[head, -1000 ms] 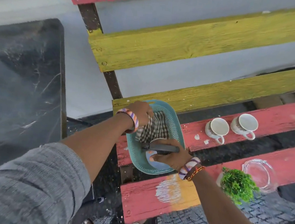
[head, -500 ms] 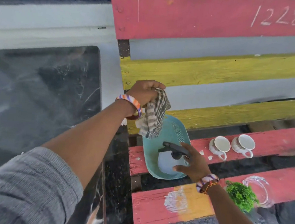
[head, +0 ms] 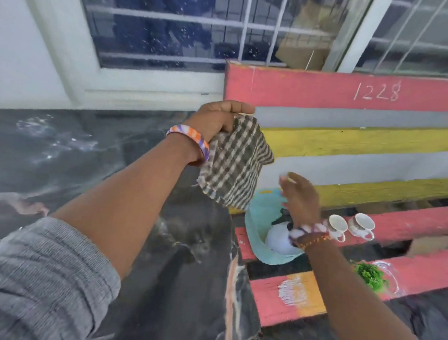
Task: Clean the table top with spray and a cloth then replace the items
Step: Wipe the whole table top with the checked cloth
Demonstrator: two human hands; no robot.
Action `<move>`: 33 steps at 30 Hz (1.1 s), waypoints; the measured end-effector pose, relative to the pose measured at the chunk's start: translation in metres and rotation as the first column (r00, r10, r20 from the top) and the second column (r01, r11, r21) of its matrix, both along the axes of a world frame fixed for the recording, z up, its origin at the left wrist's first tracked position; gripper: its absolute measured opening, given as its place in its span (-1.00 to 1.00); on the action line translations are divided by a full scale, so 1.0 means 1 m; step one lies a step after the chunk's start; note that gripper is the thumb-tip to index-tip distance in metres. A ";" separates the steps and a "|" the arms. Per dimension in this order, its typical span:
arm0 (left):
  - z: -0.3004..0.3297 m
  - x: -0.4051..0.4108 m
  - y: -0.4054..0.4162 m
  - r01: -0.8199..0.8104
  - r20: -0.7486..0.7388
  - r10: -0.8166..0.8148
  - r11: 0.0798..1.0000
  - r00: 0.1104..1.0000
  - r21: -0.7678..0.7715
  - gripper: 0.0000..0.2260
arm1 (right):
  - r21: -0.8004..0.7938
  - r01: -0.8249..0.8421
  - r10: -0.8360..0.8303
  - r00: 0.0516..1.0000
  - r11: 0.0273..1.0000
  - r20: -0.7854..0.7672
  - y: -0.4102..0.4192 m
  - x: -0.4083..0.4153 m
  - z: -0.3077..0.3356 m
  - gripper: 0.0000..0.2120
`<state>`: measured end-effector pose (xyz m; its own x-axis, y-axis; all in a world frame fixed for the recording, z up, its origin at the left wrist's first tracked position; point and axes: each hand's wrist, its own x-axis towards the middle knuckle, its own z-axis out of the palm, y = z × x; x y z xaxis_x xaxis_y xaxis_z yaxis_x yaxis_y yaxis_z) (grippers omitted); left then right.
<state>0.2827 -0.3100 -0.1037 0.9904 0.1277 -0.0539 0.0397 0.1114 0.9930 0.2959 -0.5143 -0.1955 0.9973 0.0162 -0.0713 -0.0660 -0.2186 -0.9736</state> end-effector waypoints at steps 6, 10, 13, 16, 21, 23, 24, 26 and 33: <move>0.042 -0.078 0.037 0.043 0.045 -0.045 0.998 0.998 0.037 -0.65 | 0.349 -0.253 0.347 0.907 0.902 -0.240 0.078 -0.069 0.047 -0.81; 0.059 -0.125 0.070 0.154 0.078 -0.161 0.984 0.984 0.090 -0.66 | 0.480 -0.216 0.329 0.930 0.850 -0.165 0.094 -0.091 0.071 -0.91; 0.072 -0.157 0.088 0.339 -0.002 -0.341 0.934 0.940 0.115 -0.77 | 0.578 -0.222 0.341 0.934 0.785 -0.104 0.109 -0.098 0.099 -0.88; 0.082 -0.175 0.093 0.329 -0.082 -0.319 0.921 0.944 0.208 -0.88 | 0.458 -0.392 0.421 0.906 0.798 0.042 0.127 -0.102 0.131 -0.87; 0.096 -0.175 0.093 -0.029 0.047 0.008 0.880 0.999 0.474 -0.90 | -0.037 -0.603 0.596 0.774 0.797 0.215 0.148 -0.114 0.182 -0.80; 0.104 -0.176 0.092 -0.108 0.119 0.042 0.777 0.992 0.621 -0.81 | -0.232 -0.597 0.641 0.723 0.768 0.258 0.146 -0.114 0.198 -0.78; 0.107 -0.176 0.091 -0.133 0.149 0.046 0.746 0.988 0.653 -0.66 | -0.324 -0.588 0.668 0.693 0.741 0.270 0.144 -0.115 0.205 -0.76; 0.117 -0.176 0.090 -0.125 0.181 -0.006 0.702 0.983 0.701 -0.35 | -0.461 -0.585 0.735 0.621 0.667 0.273 0.140 -0.118 0.219 -0.74; 0.131 -0.180 0.089 0.030 0.153 -0.220 0.656 0.963 0.755 -0.72 | -0.571 -0.433 0.710 0.526 0.698 0.469 0.127 -0.117 0.244 -0.75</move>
<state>0.1025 -0.2207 0.0278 0.9723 -0.0956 0.2131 -0.2228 -0.6529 0.7239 0.1790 -0.3870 0.0484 0.5695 0.7122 0.4104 0.7730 -0.2942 -0.5621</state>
